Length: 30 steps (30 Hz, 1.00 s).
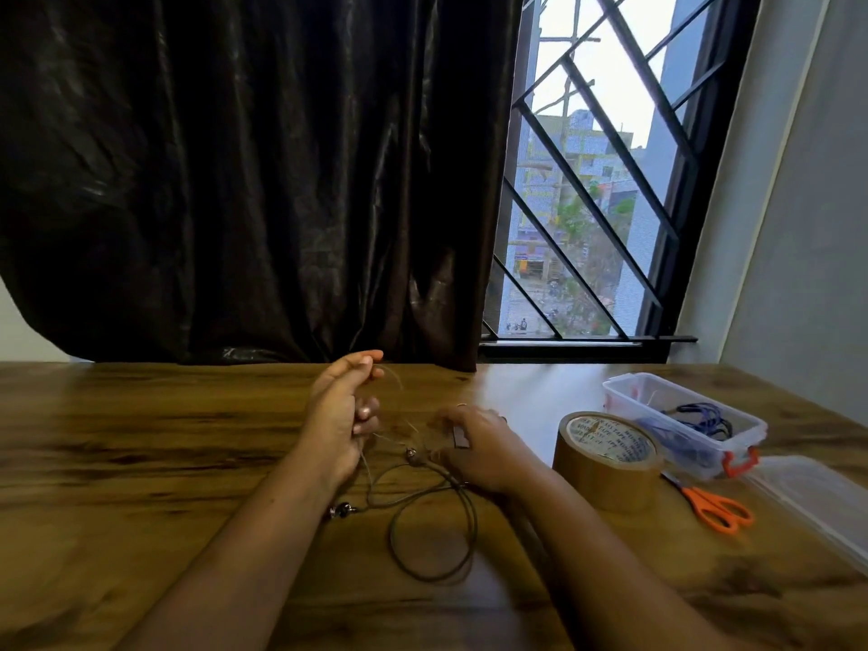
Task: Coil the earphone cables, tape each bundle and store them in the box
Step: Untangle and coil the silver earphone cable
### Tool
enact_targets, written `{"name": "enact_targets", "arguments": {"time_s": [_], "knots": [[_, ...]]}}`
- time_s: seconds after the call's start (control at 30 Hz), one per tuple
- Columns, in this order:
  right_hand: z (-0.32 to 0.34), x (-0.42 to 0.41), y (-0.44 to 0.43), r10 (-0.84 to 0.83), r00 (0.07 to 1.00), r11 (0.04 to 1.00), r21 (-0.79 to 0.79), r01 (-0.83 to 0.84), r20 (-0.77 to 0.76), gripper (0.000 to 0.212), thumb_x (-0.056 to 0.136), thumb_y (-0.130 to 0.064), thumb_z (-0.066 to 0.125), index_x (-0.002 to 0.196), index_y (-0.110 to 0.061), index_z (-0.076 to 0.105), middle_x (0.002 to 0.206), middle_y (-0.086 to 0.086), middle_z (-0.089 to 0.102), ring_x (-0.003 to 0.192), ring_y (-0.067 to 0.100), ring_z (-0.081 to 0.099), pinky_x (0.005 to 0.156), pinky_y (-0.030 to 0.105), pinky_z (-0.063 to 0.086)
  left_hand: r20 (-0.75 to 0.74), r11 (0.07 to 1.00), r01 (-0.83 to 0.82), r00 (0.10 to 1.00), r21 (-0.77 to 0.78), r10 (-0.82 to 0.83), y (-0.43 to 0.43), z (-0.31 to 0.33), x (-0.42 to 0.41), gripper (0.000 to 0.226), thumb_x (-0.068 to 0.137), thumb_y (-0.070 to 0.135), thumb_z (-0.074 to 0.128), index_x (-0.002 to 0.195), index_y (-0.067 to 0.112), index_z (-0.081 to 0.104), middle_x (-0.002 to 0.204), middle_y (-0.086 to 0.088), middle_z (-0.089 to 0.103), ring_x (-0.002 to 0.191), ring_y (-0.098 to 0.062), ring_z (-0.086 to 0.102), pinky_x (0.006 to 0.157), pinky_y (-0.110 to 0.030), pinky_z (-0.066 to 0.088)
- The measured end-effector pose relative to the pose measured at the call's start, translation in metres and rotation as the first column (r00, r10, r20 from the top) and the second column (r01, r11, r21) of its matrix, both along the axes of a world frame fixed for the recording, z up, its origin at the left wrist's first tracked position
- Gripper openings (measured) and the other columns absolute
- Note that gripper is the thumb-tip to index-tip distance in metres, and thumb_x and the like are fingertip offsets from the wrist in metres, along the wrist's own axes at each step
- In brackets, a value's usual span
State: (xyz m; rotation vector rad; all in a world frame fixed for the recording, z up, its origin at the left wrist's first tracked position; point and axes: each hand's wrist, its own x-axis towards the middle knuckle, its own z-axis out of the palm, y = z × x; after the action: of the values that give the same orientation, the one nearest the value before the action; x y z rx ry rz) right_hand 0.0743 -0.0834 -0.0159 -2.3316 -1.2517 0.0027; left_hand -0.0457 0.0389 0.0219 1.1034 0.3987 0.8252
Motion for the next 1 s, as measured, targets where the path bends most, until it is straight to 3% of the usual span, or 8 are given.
{"name": "enact_targets", "arguments": {"time_s": [0.17, 0.3, 0.47, 0.53, 0.73, 0.8, 0.87, 1.0], "knots": [[-0.005, 0.001, -0.005, -0.108, 0.986, 0.994, -0.002, 0.109, 0.129, 0.013, 0.095, -0.025, 0.047, 0.096, -0.024, 0.061, 0.102, 0.000, 0.063, 0.101, 0.020, 0.054, 0.087, 0.037, 0.049, -0.032, 0.837, -0.402, 0.895, 0.372, 0.445, 0.017, -0.009, 0.002, 0.013, 0.096, 0.013, 0.049, 0.096, 0.016, 0.061, 0.072, 0.004, 0.058, 0.061, -0.010, 0.049, 0.056, -0.025, 0.037], [-0.007, 0.004, -0.007, -0.231, 0.933, 0.973, 0.068, 0.221, 0.276, 0.014, 0.093, -0.021, 0.045, 0.106, -0.022, 0.052, 0.107, 0.001, 0.062, 0.106, 0.023, 0.053, 0.085, 0.035, 0.041, -0.008, 0.654, -0.461, 0.814, 0.600, 0.581, 0.024, -0.018, 0.001, 0.009, 0.097, 0.018, 0.047, 0.095, 0.018, 0.056, 0.073, 0.003, 0.060, 0.061, -0.014, 0.053, 0.055, -0.028, 0.039], [0.004, 0.003, -0.008, -0.406, 0.886, 0.878, 0.365, 0.310, 0.225, 0.013, 0.094, -0.016, 0.040, 0.104, -0.018, 0.048, 0.089, 0.007, 0.060, 0.098, 0.029, 0.050, 0.077, 0.037, 0.033, 0.115, 0.070, -0.271, 0.607, 0.960, 0.786, 0.028, -0.023, -0.008, 0.018, 0.092, 0.032, 0.053, 0.089, 0.016, 0.062, 0.066, 0.001, 0.058, 0.074, -0.023, 0.055, 0.067, -0.035, 0.038], [0.007, 0.005, -0.008, -0.498, 0.836, 0.807, 0.476, 0.350, 0.230, 0.011, 0.093, -0.013, 0.042, 0.099, -0.018, 0.049, 0.076, 0.002, 0.050, 0.092, 0.029, 0.049, 0.070, 0.034, 0.027, 0.116, -0.055, -0.125, 0.554, 0.991, 0.824, 0.029, -0.026, -0.008, 0.024, 0.087, 0.040, 0.055, 0.087, 0.017, 0.063, 0.072, -0.002, 0.063, 0.078, -0.024, 0.056, 0.068, -0.037, 0.037], [0.006, 0.009, -0.008, -0.333, 0.932, 0.768, 0.614, 0.183, 0.139, 0.012, 0.099, -0.023, 0.042, 0.088, -0.024, 0.046, 0.077, -0.003, 0.056, 0.078, 0.023, 0.052, 0.058, 0.035, 0.042, 0.008, -0.031, 0.037, 0.504, 0.999, 0.864, 0.031, -0.031, -0.010, 0.019, 0.085, 0.033, 0.063, 0.096, 0.017, 0.065, 0.091, -0.001, 0.068, 0.090, -0.023, 0.057, 0.074, -0.038, 0.038], [0.006, 0.006, -0.004, -0.212, 0.960, 0.779, 0.625, 0.055, 0.180, 0.011, 0.098, -0.026, 0.047, 0.090, -0.022, 0.053, 0.082, -0.003, 0.061, 0.076, 0.017, 0.055, 0.062, 0.035, 0.046, -0.022, 0.134, -0.102, 0.711, 0.986, 0.703, 0.023, -0.029, -0.004, 0.024, 0.088, 0.035, 0.059, 0.108, 0.023, 0.061, 0.099, 0.009, 0.061, 0.096, -0.017, 0.055, 0.077, -0.035, 0.043], [0.008, 0.001, 0.000, -0.095, 0.971, 0.792, 0.608, -0.061, 0.221, 0.008, 0.097, -0.025, 0.050, 0.094, -0.019, 0.056, 0.086, -0.004, 0.062, 0.079, 0.014, 0.056, 0.066, 0.030, 0.047, -0.078, 0.455, -0.096, 0.934, 0.885, 0.349, 0.005, -0.026, 0.007, 0.036, 0.086, 0.043, 0.057, 0.121, 0.034, 0.051, 0.111, 0.018, 0.051, 0.107, -0.004, 0.049, 0.085, -0.024, 0.043], [0.012, -0.012, 0.002, 0.068, 0.956, 0.792, 0.568, -0.225, 0.284, 0.018, 0.093, -0.026, 0.048, 0.108, -0.018, 0.054, 0.092, -0.011, 0.058, 0.082, 0.004, 0.053, 0.068, 0.008, 0.039, -0.145, 0.600, 0.130, 0.989, 0.789, -0.024, -0.022, -0.028, 0.018, 0.033, 0.089, 0.032, 0.058, 0.116, 0.049, 0.046, 0.113, 0.015, 0.058, 0.103, 0.001, 0.057, 0.081, -0.019, 0.050]]}}
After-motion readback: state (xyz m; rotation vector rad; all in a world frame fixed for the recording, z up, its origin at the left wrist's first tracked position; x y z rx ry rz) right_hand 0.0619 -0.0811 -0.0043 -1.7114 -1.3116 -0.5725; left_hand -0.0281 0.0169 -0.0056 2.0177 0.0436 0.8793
